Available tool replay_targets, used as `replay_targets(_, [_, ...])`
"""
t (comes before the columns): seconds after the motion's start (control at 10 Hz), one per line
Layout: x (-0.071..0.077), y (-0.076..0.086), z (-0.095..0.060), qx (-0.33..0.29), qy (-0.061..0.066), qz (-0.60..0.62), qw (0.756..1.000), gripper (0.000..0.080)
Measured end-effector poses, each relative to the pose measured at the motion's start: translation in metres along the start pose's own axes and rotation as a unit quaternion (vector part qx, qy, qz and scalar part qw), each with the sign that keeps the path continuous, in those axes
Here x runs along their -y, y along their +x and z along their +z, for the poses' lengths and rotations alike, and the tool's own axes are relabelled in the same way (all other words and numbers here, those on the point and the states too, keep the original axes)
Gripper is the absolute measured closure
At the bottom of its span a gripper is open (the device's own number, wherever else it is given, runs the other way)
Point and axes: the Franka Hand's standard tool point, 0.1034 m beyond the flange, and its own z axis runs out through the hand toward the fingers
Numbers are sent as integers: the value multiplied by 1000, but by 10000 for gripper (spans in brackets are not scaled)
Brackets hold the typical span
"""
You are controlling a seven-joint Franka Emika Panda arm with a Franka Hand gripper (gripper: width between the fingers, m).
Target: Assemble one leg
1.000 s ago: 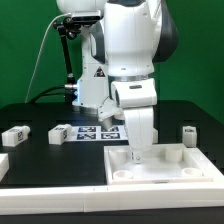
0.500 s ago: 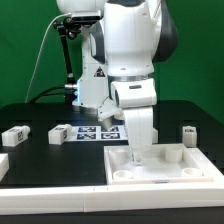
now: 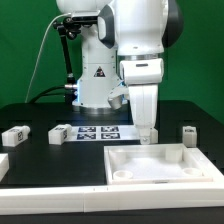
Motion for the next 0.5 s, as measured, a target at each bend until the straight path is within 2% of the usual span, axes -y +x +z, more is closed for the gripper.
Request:
replay_targets(0.1, [6, 5, 1, 4, 18, 70, 997, 151])
replay_targets(0.2, [4, 5, 2, 3, 16, 58, 998, 151])
replay_targets(0.5, [5, 5, 2, 4, 17, 177, 984, 151])
